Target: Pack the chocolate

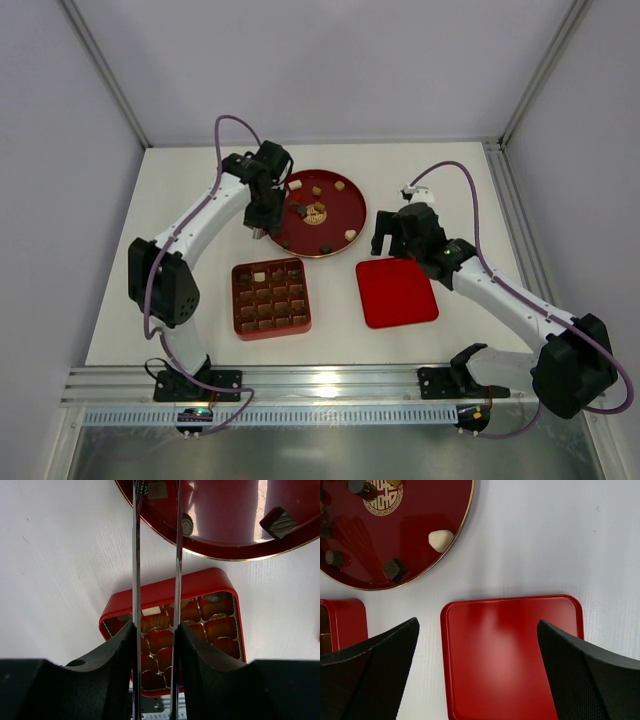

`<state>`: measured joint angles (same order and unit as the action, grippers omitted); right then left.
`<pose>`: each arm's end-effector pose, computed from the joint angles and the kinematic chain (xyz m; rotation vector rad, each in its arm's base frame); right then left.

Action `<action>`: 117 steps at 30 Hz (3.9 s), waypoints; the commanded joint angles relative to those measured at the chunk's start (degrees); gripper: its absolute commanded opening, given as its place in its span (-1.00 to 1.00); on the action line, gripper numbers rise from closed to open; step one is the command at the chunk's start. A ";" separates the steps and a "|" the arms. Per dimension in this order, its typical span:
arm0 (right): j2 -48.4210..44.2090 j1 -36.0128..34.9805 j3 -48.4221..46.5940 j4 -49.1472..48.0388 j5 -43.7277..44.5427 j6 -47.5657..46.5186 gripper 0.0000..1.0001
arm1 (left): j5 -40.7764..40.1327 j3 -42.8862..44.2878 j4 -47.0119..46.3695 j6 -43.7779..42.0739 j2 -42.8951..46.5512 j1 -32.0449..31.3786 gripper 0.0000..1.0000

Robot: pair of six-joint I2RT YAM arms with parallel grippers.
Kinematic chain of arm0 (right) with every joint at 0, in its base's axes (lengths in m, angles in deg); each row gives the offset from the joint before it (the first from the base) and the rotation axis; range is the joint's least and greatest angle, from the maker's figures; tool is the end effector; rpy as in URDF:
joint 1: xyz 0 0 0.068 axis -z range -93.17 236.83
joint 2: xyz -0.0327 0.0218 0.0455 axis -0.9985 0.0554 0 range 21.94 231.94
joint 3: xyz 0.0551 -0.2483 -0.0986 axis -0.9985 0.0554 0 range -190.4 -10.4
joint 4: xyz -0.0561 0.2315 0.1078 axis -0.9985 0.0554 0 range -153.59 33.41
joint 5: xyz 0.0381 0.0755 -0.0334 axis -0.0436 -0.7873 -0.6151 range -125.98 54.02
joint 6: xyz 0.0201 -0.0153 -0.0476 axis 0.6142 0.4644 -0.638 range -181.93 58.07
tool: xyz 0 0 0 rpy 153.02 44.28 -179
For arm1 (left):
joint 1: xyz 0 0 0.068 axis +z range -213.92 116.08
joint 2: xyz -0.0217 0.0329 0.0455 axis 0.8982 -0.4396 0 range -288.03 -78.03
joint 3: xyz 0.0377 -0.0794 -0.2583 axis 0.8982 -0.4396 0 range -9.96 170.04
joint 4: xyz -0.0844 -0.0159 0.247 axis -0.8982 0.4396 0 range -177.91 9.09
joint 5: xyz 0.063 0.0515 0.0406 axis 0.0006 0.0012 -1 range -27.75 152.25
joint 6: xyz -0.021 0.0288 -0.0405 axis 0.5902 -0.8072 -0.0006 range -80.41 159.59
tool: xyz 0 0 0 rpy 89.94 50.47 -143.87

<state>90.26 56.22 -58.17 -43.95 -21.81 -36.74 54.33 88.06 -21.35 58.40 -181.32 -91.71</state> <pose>0.2247 0.1228 0.2591 0.0235 2.2578 0.2422 0.3246 -0.1654 0.3039 0.1882 2.7903 0.0011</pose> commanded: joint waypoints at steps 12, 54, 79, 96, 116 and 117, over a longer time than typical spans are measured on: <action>-0.37 0.20 0.48 -2.59 -0.29 -0.05 1.00 | 0.01 -2.04 -1.17 -0.44 4.32 0.02 -0.21; -0.02 0.29 0.40 -2.76 0.06 0.12 0.99 | 1.60 1.20 -1.09 -0.44 3.44 -0.07 -0.46; 0.59 0.38 0.04 -3.12 -0.73 0.21 0.99 | 3.35 -3.27 3.83 1.14 16.18 -0.07 -0.46; 2.44 0.38 -1.71 -2.76 -0.81 0.65 0.99 | 5.46 -18.65 8.58 3.08 34.46 -0.07 -0.45; 5.25 0.38 -2.86 -2.85 -1.08 0.47 0.99 | 7.66 -28.76 10.34 8.17 48.35 -0.07 -0.39; 5.34 0.38 -2.94 -2.85 -1.08 0.56 0.99 | 7.75 -28.85 10.77 8.44 48.70 -0.07 -0.40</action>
<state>95.11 56.54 -58.73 -45.54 -23.27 -36.30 60.91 59.17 -11.01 65.16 -134.24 -91.71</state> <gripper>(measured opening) 0.996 0.307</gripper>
